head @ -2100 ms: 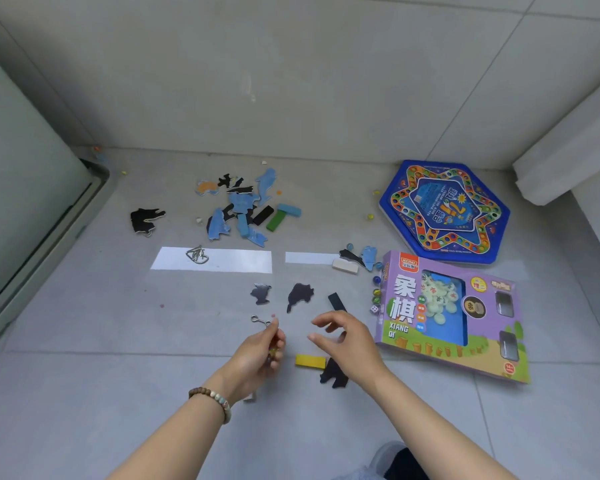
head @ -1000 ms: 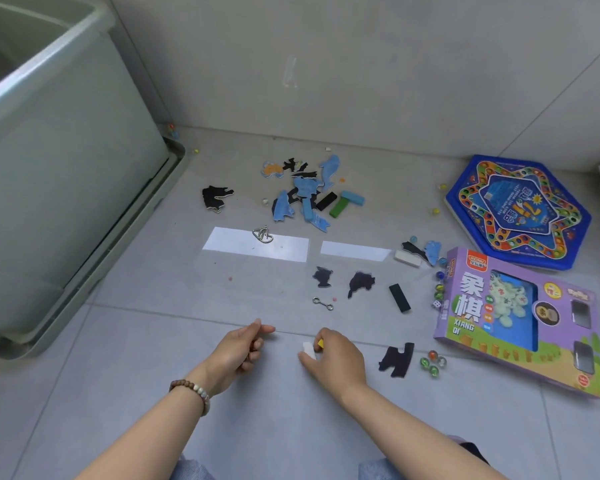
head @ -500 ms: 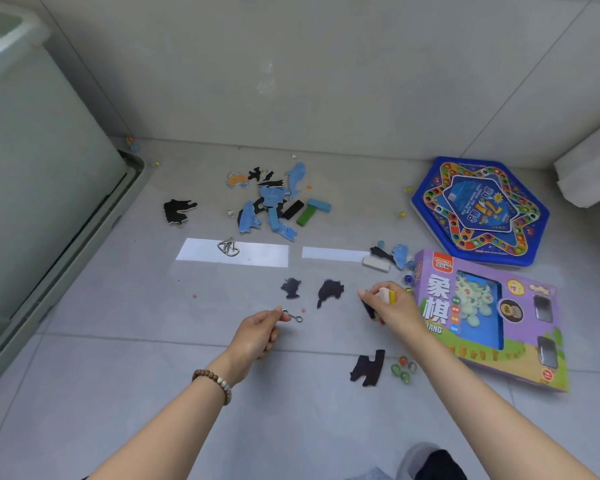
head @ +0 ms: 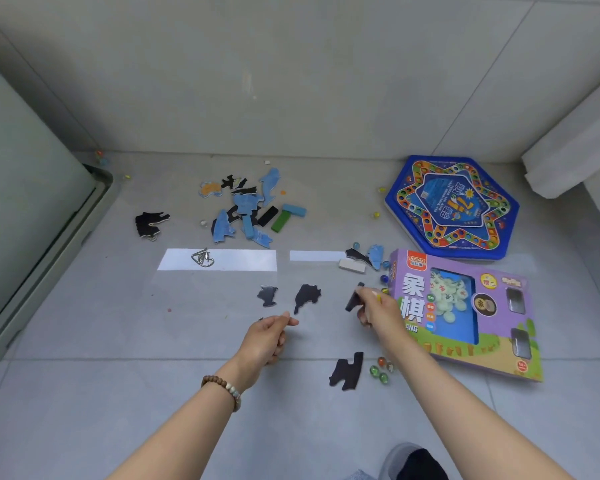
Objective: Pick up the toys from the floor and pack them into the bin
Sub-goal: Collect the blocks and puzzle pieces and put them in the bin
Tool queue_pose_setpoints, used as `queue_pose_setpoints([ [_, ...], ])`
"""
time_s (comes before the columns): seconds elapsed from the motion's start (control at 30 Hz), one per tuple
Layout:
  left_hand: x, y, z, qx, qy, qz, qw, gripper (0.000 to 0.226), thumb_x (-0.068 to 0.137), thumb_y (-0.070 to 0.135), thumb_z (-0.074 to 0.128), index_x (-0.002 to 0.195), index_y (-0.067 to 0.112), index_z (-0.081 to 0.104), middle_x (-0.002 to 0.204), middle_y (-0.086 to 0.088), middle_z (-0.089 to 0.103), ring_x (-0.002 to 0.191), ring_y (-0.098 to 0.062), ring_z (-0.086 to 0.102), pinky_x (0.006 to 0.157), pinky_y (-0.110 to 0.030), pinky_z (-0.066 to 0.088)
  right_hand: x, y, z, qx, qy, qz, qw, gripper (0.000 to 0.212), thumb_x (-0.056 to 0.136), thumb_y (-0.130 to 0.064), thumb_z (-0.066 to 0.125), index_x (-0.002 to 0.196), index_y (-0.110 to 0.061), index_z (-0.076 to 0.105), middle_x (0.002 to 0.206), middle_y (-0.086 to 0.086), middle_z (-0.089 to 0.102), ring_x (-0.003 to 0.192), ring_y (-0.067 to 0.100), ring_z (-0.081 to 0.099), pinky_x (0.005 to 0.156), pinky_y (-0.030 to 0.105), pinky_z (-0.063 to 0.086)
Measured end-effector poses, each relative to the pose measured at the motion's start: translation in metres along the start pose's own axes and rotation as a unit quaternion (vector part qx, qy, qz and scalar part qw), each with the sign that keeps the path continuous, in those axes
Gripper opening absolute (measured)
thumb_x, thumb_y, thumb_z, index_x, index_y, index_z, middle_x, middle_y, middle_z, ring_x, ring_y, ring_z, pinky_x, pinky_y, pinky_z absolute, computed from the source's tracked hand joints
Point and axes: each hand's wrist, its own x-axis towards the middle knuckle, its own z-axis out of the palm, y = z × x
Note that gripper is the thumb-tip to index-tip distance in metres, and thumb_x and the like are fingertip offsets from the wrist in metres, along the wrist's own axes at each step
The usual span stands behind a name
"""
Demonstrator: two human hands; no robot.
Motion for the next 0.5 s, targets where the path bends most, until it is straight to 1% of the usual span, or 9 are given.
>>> queue_pose_setpoints([
  [0.07, 0.002, 0.008, 0.001, -0.002, -0.005, 0.005, 1.000, 0.027, 0.097, 0.035, 0.046, 0.093, 0.016, 0.066, 0.057, 0.004, 0.037, 0.045, -0.009, 0.029, 0.040, -0.017, 0.023, 0.002, -0.014, -0.006, 0.143, -0.025, 0.040, 0.989, 0.024, 0.093, -0.016, 0.042, 0.074, -0.009, 0.055, 0.072, 0.009, 0.063, 0.055, 0.014, 0.046, 0.052, 0.025, 0.034],
  [0.1, 0.003, 0.012, 0.001, -0.003, -0.005, 0.008, 1.000, 0.027, 0.098, 0.034, 0.046, 0.093, 0.016, 0.066, 0.056, 0.004, 0.037, 0.046, -0.009, 0.029, 0.039, -0.017, 0.023, 0.005, -0.022, -0.010, 0.178, -0.035, 0.045, 0.982, 0.021, 0.093, -0.014, 0.041, 0.078, -0.009, 0.055, 0.077, 0.010, 0.065, 0.060, 0.015, 0.050, 0.054, 0.025, 0.037],
  [0.13, 0.005, 0.017, 0.000, -0.003, -0.005, 0.011, 1.000, 0.027, 0.098, 0.033, 0.046, 0.093, 0.016, 0.066, 0.056, 0.004, 0.037, 0.046, -0.009, 0.028, 0.039, -0.016, 0.022, 0.010, -0.029, -0.014, 0.168, -0.042, 0.036, 0.984, 0.017, 0.093, -0.015, 0.044, 0.082, -0.009, 0.055, 0.078, 0.009, 0.066, 0.064, 0.016, 0.054, 0.056, 0.025, 0.040],
  [0.2, 0.009, 0.028, -0.003, 0.000, -0.003, 0.018, 1.000, 0.026, 0.098, 0.032, 0.046, 0.092, 0.016, 0.066, 0.055, 0.004, 0.037, 0.046, -0.009, 0.029, 0.039, -0.016, 0.022, 0.023, -0.039, -0.021, 0.047, -0.034, -0.006, 0.998, 0.008, 0.089, -0.021, 0.061, 0.089, -0.014, 0.059, 0.078, 0.006, 0.066, 0.067, 0.015, 0.058, 0.058, 0.024, 0.045],
  [0.27, 0.014, 0.038, -0.007, -0.002, 0.003, 0.020, 1.000, 0.025, 0.098, 0.031, 0.047, 0.094, 0.015, 0.066, 0.056, 0.004, 0.037, 0.045, -0.009, 0.029, 0.038, -0.016, 0.022, 0.041, -0.041, -0.024, -0.063, -0.008, -0.045, 0.997, 0.018, 0.079, -0.022, 0.074, 0.092, -0.017, 0.063, 0.084, 0.003, 0.064, 0.067, 0.015, 0.058, 0.058, 0.023, 0.047],
  [0.3, 0.017, 0.043, -0.010, -0.004, 0.006, 0.020, 1.000, 0.024, 0.097, 0.031, 0.048, 0.094, 0.015, 0.065, 0.057, 0.004, 0.038, 0.045, -0.008, 0.029, 0.038, -0.016, 0.023, 0.049, -0.041, -0.023, -0.101, 0.006, -0.062, 0.993, 0.020, 0.076, -0.022, 0.076, 0.092, -0.017, 0.065, 0.090, 0.002, 0.064, 0.072, 0.016, 0.058, 0.062, 0.024, 0.048],
  [0.4, 0.024, 0.054, -0.017, -0.015, 0.014, 0.024, 1.000, 0.025, 0.096, 0.033, 0.050, 0.094, 0.014, 0.066, 0.057, 0.004, 0.038, 0.044, -0.007, 0.029, 0.037, -0.015, 0.022, 0.070, -0.033, -0.014, -0.251, 0.015, -0.079, 0.965, 0.024, 0.075, -0.026, 0.077, 0.097, -0.021, 0.067, 0.107, 0.002, 0.065, 0.095, 0.021, 0.060, 0.079, 0.028, 0.046],
  [0.43, 0.027, 0.057, -0.020, -0.020, 0.018, 0.024, 0.999, 0.025, 0.096, 0.034, 0.051, 0.094, 0.014, 0.066, 0.056, 0.004, 0.037, 0.044, -0.007, 0.029, 0.037, -0.015, 0.022, 0.073, -0.030, -0.011, -0.298, 0.016, -0.072, 0.952, 0.027, 0.076, -0.029, 0.075, 0.100, -0.023, 0.066, 0.110, 0.001, 0.064, 0.099, 0.022, 0.060, 0.080, 0.028, 0.045],
  [0.5, 0.030, 0.062, -0.024, -0.024, 0.022, 0.023, 0.999, 0.026, 0.095, 0.035, 0.052, 0.095, 0.013, 0.066, 0.056, 0.003, 0.036, 0.045, -0.008, 0.027, 0.038, -0.016, 0.021, 0.074, -0.028, -0.006, -0.362, 0.025, -0.065, 0.930, 0.029, 0.078, -0.032, 0.072, 0.104, -0.024, 0.064, 0.113, 0.000, 0.064, 0.103, 0.024, 0.060, 0.076, 0.026, 0.042],
])
